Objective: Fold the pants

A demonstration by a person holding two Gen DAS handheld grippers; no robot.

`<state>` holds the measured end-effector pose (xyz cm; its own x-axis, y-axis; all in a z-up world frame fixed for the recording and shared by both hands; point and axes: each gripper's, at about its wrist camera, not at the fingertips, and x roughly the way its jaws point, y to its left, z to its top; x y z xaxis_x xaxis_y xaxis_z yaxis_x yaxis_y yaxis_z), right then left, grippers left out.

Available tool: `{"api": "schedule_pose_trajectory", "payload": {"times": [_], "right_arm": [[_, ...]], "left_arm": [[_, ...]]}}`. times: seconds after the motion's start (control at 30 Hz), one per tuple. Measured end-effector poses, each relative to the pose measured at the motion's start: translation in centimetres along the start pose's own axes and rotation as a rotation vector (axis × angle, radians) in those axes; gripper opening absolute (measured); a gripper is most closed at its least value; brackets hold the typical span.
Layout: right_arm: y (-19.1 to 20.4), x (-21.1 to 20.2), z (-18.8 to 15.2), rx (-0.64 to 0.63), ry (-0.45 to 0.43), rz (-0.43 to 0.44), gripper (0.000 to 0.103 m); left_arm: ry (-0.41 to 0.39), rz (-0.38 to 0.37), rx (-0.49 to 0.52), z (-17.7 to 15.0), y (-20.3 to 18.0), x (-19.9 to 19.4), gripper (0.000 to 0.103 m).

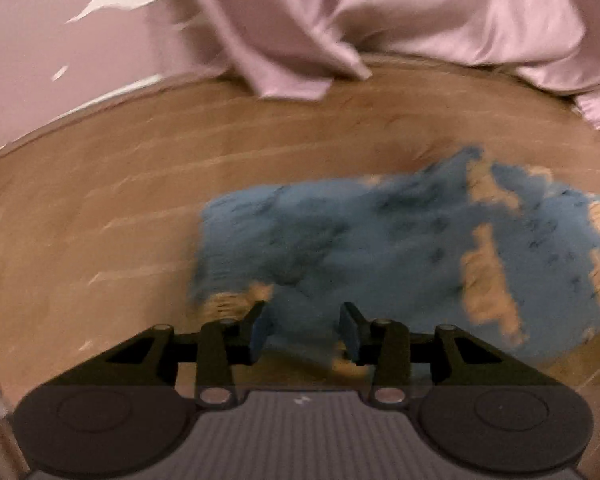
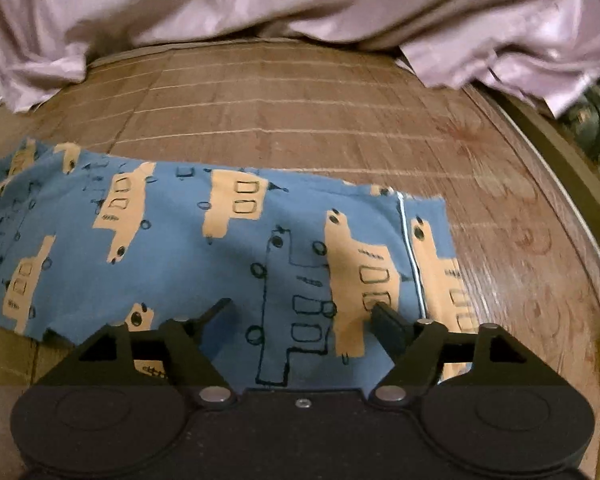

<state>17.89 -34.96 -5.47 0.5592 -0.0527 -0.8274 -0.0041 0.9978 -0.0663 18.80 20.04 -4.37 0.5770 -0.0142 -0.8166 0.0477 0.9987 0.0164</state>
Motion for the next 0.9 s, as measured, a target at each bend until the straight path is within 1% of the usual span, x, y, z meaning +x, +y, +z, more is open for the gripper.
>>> {"api": "schedule_pose_trajectory", "payload": {"times": [0.03, 0.07, 0.1, 0.13, 0.2, 0.27, 0.3, 0.33, 0.37, 0.4, 0.47, 0.5, 0.57, 0.6, 0.63, 0.67, 0.7, 0.73, 0.8, 0.87, 0.9], "right_arm": [[-0.1, 0.0, -0.1, 0.016, 0.008, -0.004, 0.083], [-0.2, 0.1, 0.0, 0.029, 0.015, -0.01, 0.084], [-0.2, 0.1, 0.1, 0.034, 0.019, -0.019, 0.085], [-0.1, 0.1, 0.0, 0.032, 0.018, -0.025, 0.085], [0.3, 0.0, 0.0, 0.015, 0.013, -0.041, 0.084], [0.8, -0.3, 0.0, -0.012, -0.006, -0.05, 0.084], [1.2, -0.5, 0.2, -0.028, -0.027, -0.04, 0.084], [1.8, -0.8, 0.4, -0.047, -0.053, -0.013, 0.084], [2.3, -1.0, 0.9, -0.065, -0.074, 0.021, 0.085], [3.0, -0.9, 1.6, -0.089, -0.091, 0.072, 0.087], [4.9, -0.5, 3.5, -0.146, -0.105, 0.201, 0.087], [6.2, -0.2, 4.8, -0.18, -0.112, 0.287, 0.087], [8.7, 0.6, 6.9, -0.261, -0.123, 0.423, 0.087], [10.2, 1.1, 8.0, -0.314, -0.135, 0.476, 0.084], [12.0, 1.6, 9.1, -0.374, -0.148, 0.522, 0.079], [13.4, 2.2, 10.1, -0.422, -0.155, 0.554, 0.076], [15.2, 3.0, 11.2, -0.472, -0.156, 0.585, 0.071], [16.4, 3.7, 12.1, -0.501, -0.157, 0.605, 0.066], [18.9, 5.5, 13.9, -0.55, -0.152, 0.66, 0.059], [20.7, 7.1, 15.4, -0.577, -0.123, 0.698, 0.049], [21.5, 7.7, 15.9, -0.593, -0.101, 0.712, 0.04]], "left_arm": [[0.009, 0.001, -0.011, -0.4, 0.7, -0.5, 0.041], [0.015, 0.011, -0.014, -0.7, 1.0, -1.0, 0.044], [0.016, 0.048, -0.005, -1.0, 1.3, -1.5, 0.046], [0.017, 0.076, 0.012, -1.2, 1.4, -1.9, 0.046], [0.018, 0.103, 0.024, -1.3, 1.5, -2.2, 0.046], [-0.007, 0.093, -0.008, -0.8, 1.6, -2.8, 0.046], [-0.028, 0.075, -0.025, -0.3, 1.5, -3.2, 0.048], [-0.058, 0.054, -0.033, 0.3, 1.2, -3.6, 0.052], [-0.088, 0.035, -0.028, 1.1, 0.9, -3.8, 0.062], [-0.126, 0.016, -0.014, 2.2, 0.2, -3.9, 0.069], [-0.17, -0.03, 0.026, 4.2, -1.3, -3.6, 0.072], [-0.178, -0.061, 0.066, 5.2, -2.1, -3.2, 0.072], [-0.162, -0.108, 0.188, 6.8, -4.2, -2.0, 0.072], [-0.139, -0.123, 0.263, 7.4, -5.1, -1.2, 0.072], [-0.11, -0.126, 0.344, 7.9, -6.1, -0.3, 0.071], [-0.086, -0.122, 0.405, 7.9, -6.7, 0.5, 0.067], [-0.061, -0.115, 0.462, 8.2, -7.2, 1.4, 0.063], [-0.046, -0.109, 0.489, 8.3, -7.3, 2.0, 0.062], [-0.023, -0.11, 0.496, 8.6, -7.1, 3.1, 0.061], [-0.003, -0.129, 0.463, 8.7, -6.5, 4.1, 0.06], [0.008, -0.132, 0.444, 8.8, -6.2, 4.5, 0.054]]}}
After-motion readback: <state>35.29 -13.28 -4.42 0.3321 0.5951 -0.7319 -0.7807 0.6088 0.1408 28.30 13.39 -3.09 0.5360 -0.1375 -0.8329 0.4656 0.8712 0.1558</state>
